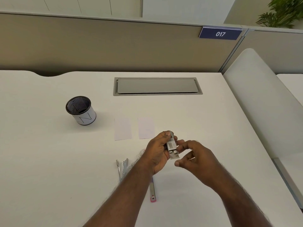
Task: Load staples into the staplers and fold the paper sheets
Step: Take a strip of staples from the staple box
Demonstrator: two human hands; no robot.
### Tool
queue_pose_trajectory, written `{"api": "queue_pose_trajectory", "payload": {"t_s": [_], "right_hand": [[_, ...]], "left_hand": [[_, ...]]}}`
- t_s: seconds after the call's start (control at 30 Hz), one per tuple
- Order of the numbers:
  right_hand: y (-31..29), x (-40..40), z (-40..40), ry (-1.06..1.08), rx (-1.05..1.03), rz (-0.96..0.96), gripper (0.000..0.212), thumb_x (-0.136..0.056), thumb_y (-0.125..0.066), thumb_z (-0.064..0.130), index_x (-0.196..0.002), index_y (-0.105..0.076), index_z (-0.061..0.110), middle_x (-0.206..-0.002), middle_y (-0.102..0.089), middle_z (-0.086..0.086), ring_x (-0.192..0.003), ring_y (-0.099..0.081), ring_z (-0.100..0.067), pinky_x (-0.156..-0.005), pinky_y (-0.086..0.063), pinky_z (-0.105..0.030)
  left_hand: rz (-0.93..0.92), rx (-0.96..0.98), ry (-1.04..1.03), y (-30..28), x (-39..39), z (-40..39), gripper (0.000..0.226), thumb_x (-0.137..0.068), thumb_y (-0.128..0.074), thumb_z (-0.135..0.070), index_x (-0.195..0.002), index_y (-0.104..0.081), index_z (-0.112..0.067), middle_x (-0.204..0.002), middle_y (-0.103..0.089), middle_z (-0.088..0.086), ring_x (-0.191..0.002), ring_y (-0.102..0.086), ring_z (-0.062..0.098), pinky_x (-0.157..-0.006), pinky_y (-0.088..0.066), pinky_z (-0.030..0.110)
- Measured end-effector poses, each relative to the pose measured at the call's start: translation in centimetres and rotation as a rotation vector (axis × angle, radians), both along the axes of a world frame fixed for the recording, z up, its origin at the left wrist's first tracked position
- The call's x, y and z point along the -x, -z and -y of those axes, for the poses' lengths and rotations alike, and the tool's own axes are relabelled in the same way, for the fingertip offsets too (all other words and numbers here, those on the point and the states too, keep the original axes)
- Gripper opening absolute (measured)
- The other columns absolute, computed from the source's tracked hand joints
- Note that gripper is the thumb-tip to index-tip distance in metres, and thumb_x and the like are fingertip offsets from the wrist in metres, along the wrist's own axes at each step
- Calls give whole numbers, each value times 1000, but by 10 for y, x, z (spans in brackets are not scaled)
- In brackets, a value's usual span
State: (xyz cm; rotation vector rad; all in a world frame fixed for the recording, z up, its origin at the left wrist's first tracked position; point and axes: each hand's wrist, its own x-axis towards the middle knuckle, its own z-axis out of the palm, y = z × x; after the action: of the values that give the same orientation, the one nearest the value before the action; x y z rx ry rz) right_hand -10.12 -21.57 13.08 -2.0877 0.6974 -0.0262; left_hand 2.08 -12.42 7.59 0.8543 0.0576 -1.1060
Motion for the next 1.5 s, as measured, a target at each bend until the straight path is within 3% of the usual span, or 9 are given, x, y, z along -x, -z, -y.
{"api": "queue_pose_trajectory", "payload": {"t_s": [0.1,0.17,0.37,0.63,0.8,0.9,1.03,1.2,1.5], "right_hand": [[7,1,-3,-77,145,48,35,-77,-80,18,-84,-57,43,-97,-62,14,-70,-65,-4,-68,-51,-16],[12,1,-4,-71,259,78,19,-83,-75,25,-90,-63,38,-99,-61,15,-74,-64,-3,-73,-54,-22],[22,4,-11,-29,488,225,10,-87,-69,30,-97,-69,32,-102,-61,17,-71,-63,-3,-61,-57,-25],[27,3,-11,-76,707,287,11,-84,-66,30,-91,-73,26,-100,-62,15,-60,-60,-7,-50,-37,-11],[31,3,-8,-61,649,197,10,-83,-74,23,-92,-69,24,-94,-64,10,-63,-64,-11,-50,-50,-21],[34,1,-2,-33,533,137,22,-88,-69,26,-108,-61,28,-108,-58,15,-75,-65,-8,-60,-57,-29],[36,-2,6,-130,370,106,39,-88,-67,32,-122,-50,43,-123,-52,30,-93,-63,2,-77,-57,-25],[45,-3,14,-132,238,59,37,-83,-70,31,-103,-45,50,-104,-61,26,-87,-64,3,-74,-57,-28],[75,-6,36,-54,263,9,39,-79,-72,35,-106,-45,46,-117,-48,30,-74,-63,1,-62,-56,-29]], "left_hand": [[-4,-5,3,-1,-1,0,19,-100,-47,-17,-93,-62,-9,-87,-66,7,-80,-73,22,-64,-59,36],[-23,4,1,-1,1,0,19,-100,-47,-17,-93,-62,-8,-87,-66,8,-78,-72,22,-62,-59,34],[-57,45,-8,-5,2,0,20,-101,-45,-15,-95,-60,-4,-90,-60,13,-67,-70,21,-51,-55,28],[-4,18,25,-4,0,1,19,-101,-43,-15,-95,-59,-8,-93,-61,11,-89,-72,31,-74,-54,38],[22,-23,76,-1,2,2,20,-101,-43,-16,-94,-60,-8,-94,-61,11,-74,-69,21,-66,-56,32],[-2,11,103,3,5,2,19,-101,-43,-15,-94,-58,-8,-93,-62,13,-84,-66,26,-88,-51,45],[-24,16,112,9,4,1,23,-102,-44,-16,-110,-60,-2,-102,-65,17,-93,-65,33,-106,-42,55],[-49,49,136,14,6,-2,21,-102,-42,-16,-101,-61,-6,-103,-67,15,-97,-66,37,-106,-42,56],[79,-166,-46,21,-2,-3,16,-99,-51,-18,-96,-67,-19,-121,-65,0,-117,-55,16,-101,-38,41]]}}
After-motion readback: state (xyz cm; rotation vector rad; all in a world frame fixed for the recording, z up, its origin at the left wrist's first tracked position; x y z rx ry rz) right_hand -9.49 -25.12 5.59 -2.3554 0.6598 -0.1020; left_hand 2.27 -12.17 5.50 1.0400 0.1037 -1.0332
